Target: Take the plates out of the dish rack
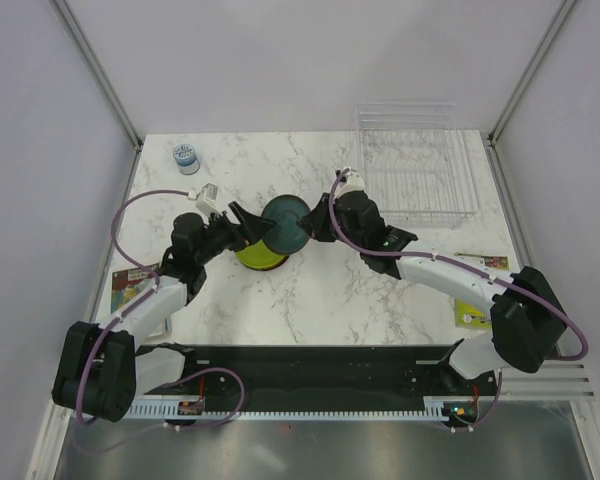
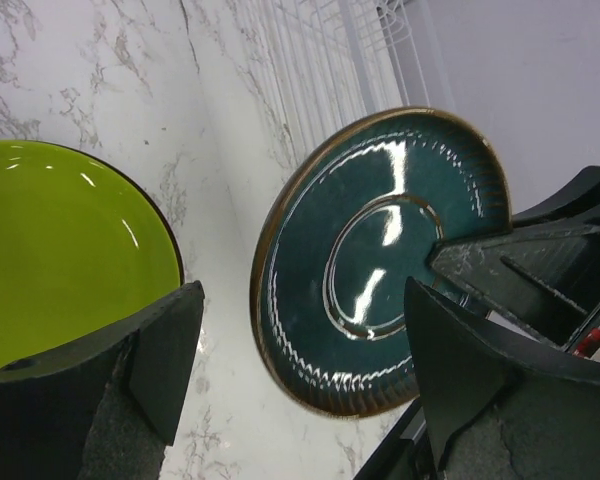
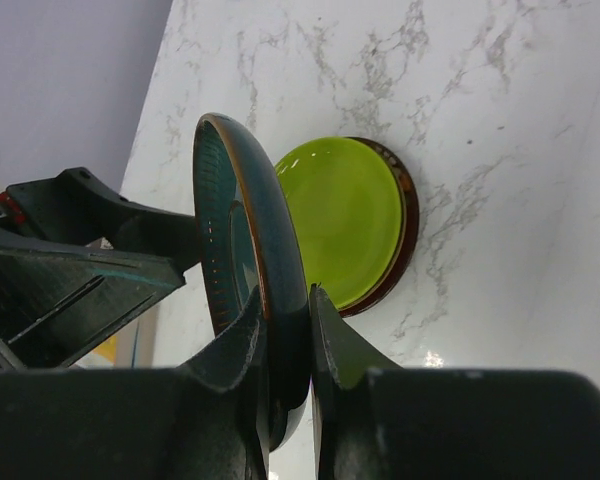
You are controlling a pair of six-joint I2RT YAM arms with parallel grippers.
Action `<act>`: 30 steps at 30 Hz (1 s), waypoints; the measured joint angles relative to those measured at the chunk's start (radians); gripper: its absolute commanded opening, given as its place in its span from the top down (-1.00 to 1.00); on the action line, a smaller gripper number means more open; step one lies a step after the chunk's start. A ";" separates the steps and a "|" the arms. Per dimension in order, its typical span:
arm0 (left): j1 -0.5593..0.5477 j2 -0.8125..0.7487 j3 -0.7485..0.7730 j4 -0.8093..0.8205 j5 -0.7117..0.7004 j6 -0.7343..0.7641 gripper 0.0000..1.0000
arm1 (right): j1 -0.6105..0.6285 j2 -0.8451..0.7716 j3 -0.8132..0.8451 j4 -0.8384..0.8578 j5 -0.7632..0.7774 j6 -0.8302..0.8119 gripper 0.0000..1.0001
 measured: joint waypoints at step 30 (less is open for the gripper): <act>0.047 -0.020 -0.060 -0.112 -0.146 0.032 0.95 | -0.129 -0.165 -0.146 0.051 -0.042 0.104 -0.63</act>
